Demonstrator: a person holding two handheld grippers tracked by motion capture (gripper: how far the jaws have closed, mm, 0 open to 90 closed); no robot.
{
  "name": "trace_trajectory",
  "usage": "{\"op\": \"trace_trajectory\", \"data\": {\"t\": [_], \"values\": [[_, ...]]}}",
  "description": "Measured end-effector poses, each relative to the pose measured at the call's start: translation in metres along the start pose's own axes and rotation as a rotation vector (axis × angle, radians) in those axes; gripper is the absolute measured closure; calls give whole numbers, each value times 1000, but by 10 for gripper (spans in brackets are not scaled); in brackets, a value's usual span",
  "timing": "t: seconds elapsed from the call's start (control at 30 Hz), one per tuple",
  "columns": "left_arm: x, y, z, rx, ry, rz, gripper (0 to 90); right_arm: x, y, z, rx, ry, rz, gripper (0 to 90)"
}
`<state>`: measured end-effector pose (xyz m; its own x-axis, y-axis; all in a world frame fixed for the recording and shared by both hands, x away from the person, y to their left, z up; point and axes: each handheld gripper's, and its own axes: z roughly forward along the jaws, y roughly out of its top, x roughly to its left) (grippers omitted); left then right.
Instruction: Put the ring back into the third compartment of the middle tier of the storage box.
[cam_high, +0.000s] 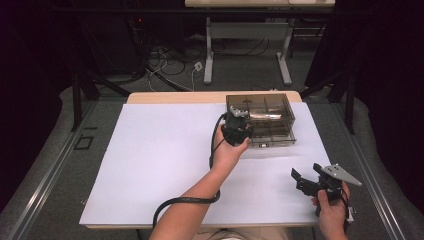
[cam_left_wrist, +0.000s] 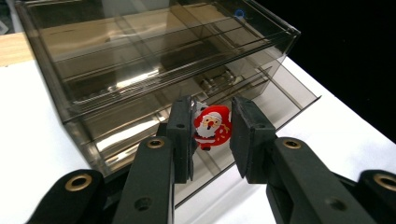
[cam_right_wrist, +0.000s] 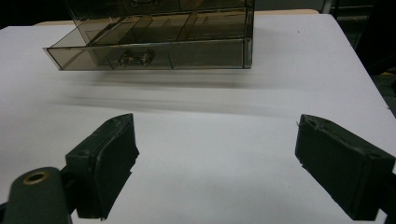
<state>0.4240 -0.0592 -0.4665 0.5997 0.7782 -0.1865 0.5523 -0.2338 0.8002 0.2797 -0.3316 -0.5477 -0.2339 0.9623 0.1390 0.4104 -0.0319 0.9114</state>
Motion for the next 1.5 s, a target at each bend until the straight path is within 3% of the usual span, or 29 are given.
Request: {"op": "trace_trajectory", "data": {"t": [0.4, 0.87, 1.5], "values": [[-15, 6, 19, 4, -27, 1, 699, -1, 0, 0, -8, -3, -2, 124], [-32, 9, 40, 29, -52, 55, 699, 1, 0, 1, 0, 9, -2, 126], [-45, 12, 64, 33, -52, 30, 699, 0, -1, 1, -1, 18, 1, 127]]}}
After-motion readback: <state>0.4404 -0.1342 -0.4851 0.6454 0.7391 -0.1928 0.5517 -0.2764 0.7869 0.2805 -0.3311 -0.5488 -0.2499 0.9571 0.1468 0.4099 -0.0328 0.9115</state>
